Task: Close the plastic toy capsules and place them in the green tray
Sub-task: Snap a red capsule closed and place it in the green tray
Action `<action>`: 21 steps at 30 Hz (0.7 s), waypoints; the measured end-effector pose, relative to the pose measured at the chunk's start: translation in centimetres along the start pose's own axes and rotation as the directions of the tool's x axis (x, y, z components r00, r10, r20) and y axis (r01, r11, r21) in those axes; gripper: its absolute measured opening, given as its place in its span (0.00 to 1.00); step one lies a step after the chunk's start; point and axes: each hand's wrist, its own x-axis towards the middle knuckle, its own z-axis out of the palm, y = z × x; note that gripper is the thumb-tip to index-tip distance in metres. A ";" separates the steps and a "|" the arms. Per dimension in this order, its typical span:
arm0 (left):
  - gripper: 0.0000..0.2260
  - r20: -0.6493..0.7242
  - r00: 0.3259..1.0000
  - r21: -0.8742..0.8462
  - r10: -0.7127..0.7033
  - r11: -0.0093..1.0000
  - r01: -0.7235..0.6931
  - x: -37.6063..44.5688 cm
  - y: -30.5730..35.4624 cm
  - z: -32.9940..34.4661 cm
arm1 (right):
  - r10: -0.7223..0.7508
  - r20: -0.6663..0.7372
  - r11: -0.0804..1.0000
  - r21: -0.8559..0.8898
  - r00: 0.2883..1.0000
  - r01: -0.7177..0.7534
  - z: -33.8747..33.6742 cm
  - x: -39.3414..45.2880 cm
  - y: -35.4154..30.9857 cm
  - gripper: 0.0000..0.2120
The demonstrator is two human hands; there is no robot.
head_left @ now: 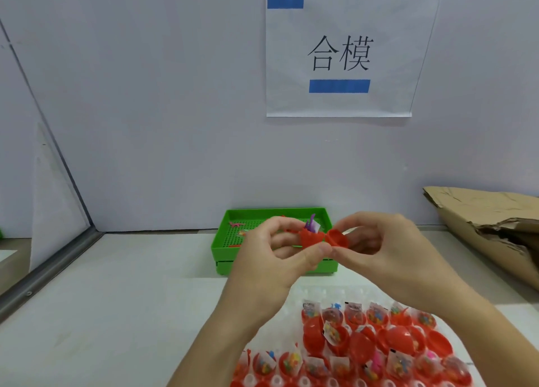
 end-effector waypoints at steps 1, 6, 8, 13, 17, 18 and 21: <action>0.17 -0.035 0.999 -0.006 0.014 1.000 -0.015 0.1 -0.1 0.2 | -0.011 0.002 1.000 -0.011 1.000 0.011 0.1 -0.1 -0.1 0.10; 0.09 -0.059 0.997 0.008 0.048 0.999 -0.048 0.3 -0.6 0.2 | -0.068 0.017 0.996 -0.049 0.998 0.069 -0.4 -0.3 -0.4 0.10; 0.09 -0.032 0.998 0.032 0.055 0.998 -0.054 0.2 -0.6 0.2 | -0.069 0.034 0.993 -0.096 0.997 0.072 -1.2 -0.4 -0.4 0.12; 0.09 0.052 0.996 0.074 0.070 0.995 -0.074 0.1 -0.8 0.6 | -0.136 0.041 0.973 -0.181 0.990 0.142 -3.0 -0.8 -1.2 0.24; 0.10 0.105 0.990 0.110 0.098 0.988 -0.110 -0.1 -0.7 1.2 | -0.174 0.117 0.967 -0.166 0.978 0.192 -2.7 -0.9 -1.9 0.20; 0.10 0.109 0.989 0.121 0.104 0.986 -0.117 -0.2 -0.6 1.3 | -0.176 0.135 0.968 -0.158 0.975 0.197 -2.5 -1.0 -1.9 0.19; 0.11 0.107 0.988 0.143 0.108 0.982 -0.123 -0.1 -0.7 1.4 | -0.192 0.140 0.967 -0.143 0.971 0.212 -2.2 -0.8 -1.9 0.09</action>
